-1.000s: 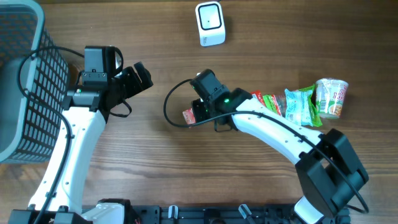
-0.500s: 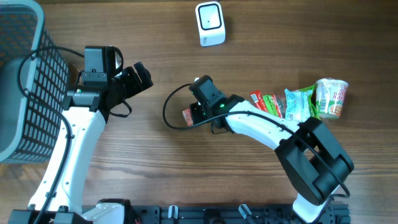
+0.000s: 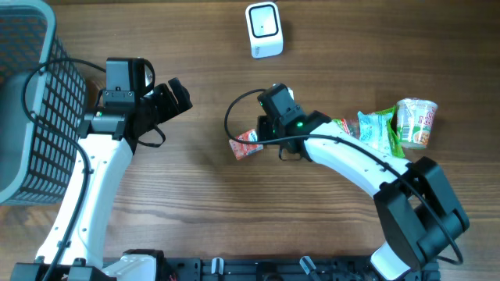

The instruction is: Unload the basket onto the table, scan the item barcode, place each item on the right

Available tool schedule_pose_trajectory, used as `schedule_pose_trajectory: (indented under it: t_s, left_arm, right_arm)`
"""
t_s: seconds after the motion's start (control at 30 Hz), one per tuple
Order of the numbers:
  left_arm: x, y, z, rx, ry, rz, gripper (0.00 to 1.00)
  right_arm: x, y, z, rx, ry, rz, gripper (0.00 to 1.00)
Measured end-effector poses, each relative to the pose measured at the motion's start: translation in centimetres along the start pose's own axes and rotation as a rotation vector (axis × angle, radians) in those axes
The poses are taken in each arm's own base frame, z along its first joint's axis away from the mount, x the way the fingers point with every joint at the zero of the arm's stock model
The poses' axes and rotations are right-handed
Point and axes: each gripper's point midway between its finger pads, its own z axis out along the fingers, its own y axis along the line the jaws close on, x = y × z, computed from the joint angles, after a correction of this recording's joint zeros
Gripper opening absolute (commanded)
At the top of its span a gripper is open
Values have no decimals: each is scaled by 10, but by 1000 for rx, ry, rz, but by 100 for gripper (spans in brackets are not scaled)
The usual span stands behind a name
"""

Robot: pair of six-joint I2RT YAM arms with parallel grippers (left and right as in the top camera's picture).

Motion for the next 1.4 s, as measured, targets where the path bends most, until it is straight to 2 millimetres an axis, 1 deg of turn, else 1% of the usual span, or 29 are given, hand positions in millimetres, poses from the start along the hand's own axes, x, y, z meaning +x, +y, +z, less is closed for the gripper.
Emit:
schedule_pose_trajectory:
  t_s: [0.07, 0.13, 0.17, 0.23, 0.27, 0.33, 0.43, 0.53, 0.63, 0.7, 0.77, 0.83, 0.9, 0.97, 1.1, 1.13, 1.2, 1.27, 1.33, 1.4]
  left_arm:
    - [0, 0, 0, 0, 0, 0, 100]
    - [0, 0, 0, 0, 0, 0, 100]
    - [0, 0, 0, 0, 0, 0, 100]
    - [0, 0, 0, 0, 0, 0, 100]
    - [0, 0, 0, 0, 0, 0, 100]
    - [0, 0, 0, 0, 0, 0, 100]
    - [0, 0, 0, 0, 0, 0, 100]
    - [0, 0, 0, 0, 0, 0, 100]
    - [0, 0, 0, 0, 0, 0, 100]
    - [0, 0, 0, 0, 0, 0, 100]
    - [0, 0, 0, 0, 0, 0, 100]
    - [0, 0, 0, 0, 0, 0, 100]
    - [0, 0, 0, 0, 0, 0, 100]
    - [0, 0, 0, 0, 0, 0, 100]
    - [0, 0, 0, 0, 0, 0, 100]
    - [0, 0, 0, 0, 0, 0, 100]
    - [0, 0, 0, 0, 0, 0, 100]
    - [0, 0, 0, 0, 0, 0, 100]
    - [0, 0, 0, 0, -1, 0, 100]
    - [0, 0, 0, 0, 0, 0, 100]
  right_arm:
    - [18, -5, 6, -3, 48, 3, 14]
    - [25, -7, 9, -9, 63, 6, 14]
    - [33, -8, 11, -17, 85, 14, 14]
    - [42, -2, 12, -67, 121, 26, 15]
    - [47, 2, 12, -92, 140, 29, 17]
    - [53, 8, 11, -125, 167, 31, 18]
    - [64, 23, 9, -170, 201, 10, 25]
    - [82, 49, 4, -243, 246, -33, 31]
    - [101, 71, -1, -292, 282, -92, 40]
    - [113, 79, -4, -308, 303, -138, 48]
    - [121, 77, -6, -302, 330, -190, 57]
    - [119, 77, -11, -308, 326, -255, 62]
    - [109, 82, -18, -324, 278, -339, 64]
    - [95, 84, -23, -316, 208, -438, 67]
    - [66, 68, -17, -180, 63, -627, 79]
    - [51, 70, -16, -153, -10, -679, 81]
    - [40, 71, -16, -132, -63, -730, 84]
    - [28, 75, -17, -119, -123, -769, 84]
    - [26, 75, -9, -106, -136, -798, 85]
    - [30, 72, 4, -94, -115, -819, 84]
